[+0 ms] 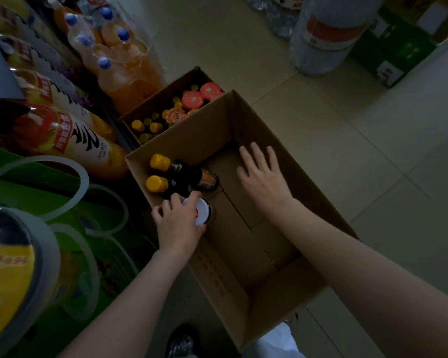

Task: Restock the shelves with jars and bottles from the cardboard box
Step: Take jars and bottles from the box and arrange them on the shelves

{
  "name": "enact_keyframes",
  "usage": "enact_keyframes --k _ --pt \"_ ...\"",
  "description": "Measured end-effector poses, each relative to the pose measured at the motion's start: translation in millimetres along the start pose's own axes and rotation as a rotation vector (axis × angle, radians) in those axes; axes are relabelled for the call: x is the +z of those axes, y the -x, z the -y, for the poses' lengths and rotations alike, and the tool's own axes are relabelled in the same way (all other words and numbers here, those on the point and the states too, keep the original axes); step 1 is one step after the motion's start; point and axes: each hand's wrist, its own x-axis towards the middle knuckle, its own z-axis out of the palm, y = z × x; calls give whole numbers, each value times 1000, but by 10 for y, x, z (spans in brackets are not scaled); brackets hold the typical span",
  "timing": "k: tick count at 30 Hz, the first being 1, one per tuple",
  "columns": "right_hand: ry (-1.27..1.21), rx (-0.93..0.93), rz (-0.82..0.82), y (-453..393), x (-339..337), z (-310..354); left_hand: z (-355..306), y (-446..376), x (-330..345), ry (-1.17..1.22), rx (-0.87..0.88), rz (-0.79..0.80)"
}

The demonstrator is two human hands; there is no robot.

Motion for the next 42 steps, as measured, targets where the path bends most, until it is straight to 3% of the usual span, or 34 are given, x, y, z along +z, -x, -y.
enact_keyframes --k 4,8,14,23,29,34,36,38,42 --pt "-220 -71 157 30 24 225 -22 39 -81 -5 8 -2" --pt "-605 -115 259 71 131 418 -31 70 -120 -8 20 -8" --pt "-1019 -22 173 87 245 632 -57 84 -96 59 39 40" --pt "-1161 38 141 246 502 695 -96 214 45 67 81 122" --pt "-1373 112 427 304 626 636 -112 320 151 69 202 196" --pt "-1806 474 706 5 649 393 1 223 86 196 446 348" --pt "-1845 448 857 -105 603 439 9 231 73 232 475 395" --pt "-1837 406 903 -248 471 508 34 245 77 201 499 382" --pt "-1627 538 743 -424 304 597 114 235 0 73 524 308"
